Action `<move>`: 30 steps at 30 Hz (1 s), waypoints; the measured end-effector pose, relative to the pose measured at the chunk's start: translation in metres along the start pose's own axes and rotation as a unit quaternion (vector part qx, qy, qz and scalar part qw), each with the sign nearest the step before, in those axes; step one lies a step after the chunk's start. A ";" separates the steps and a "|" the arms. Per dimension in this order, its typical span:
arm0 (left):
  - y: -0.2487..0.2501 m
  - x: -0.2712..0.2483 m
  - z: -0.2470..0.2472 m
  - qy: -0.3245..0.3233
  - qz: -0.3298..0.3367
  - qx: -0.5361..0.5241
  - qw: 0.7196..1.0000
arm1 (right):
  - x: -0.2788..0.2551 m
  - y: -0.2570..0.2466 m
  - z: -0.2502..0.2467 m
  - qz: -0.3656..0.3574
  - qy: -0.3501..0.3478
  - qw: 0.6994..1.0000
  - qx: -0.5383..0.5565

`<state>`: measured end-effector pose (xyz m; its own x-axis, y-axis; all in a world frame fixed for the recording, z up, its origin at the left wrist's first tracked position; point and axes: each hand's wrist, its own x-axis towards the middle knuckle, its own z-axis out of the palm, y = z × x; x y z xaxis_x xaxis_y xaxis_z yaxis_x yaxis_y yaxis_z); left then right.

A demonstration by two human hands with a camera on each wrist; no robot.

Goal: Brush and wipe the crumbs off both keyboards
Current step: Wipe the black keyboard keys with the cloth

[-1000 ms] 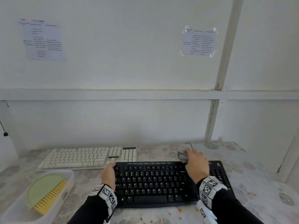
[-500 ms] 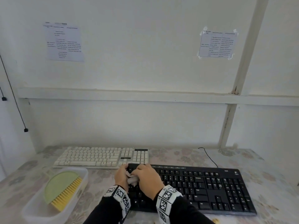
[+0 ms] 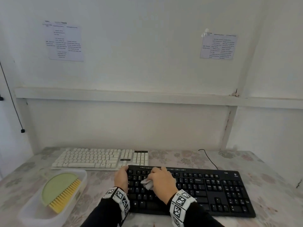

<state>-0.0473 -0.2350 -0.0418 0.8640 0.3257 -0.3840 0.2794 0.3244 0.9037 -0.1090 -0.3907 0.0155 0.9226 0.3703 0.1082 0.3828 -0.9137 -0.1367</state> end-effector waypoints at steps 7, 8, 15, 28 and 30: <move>0.002 -0.001 0.000 -0.003 0.003 0.003 1.000 | -0.027 0.044 -0.014 0.085 0.017 0.996 0.005; 0.001 0.000 0.000 -0.003 0.004 0.005 1.000 | -0.032 0.050 -0.015 0.099 0.018 0.995 0.007; -0.001 0.004 0.002 0.008 -0.001 0.005 1.000 | -0.058 0.089 -0.025 0.175 0.044 0.984 0.008; -0.014 0.022 -0.001 -0.008 0.014 0.001 1.000 | -0.067 0.098 -0.030 0.323 0.070 0.942 -0.059; -0.015 0.021 0.000 -0.012 0.022 -0.001 1.000 | -0.054 0.083 -0.034 0.273 0.080 0.958 -0.023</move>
<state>-0.0332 -0.2324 -0.0635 0.8854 0.3186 -0.3384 0.2390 0.3123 0.9194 -0.1289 -0.4924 0.0320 0.9644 -0.1919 0.1822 -0.1607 -0.9717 -0.1729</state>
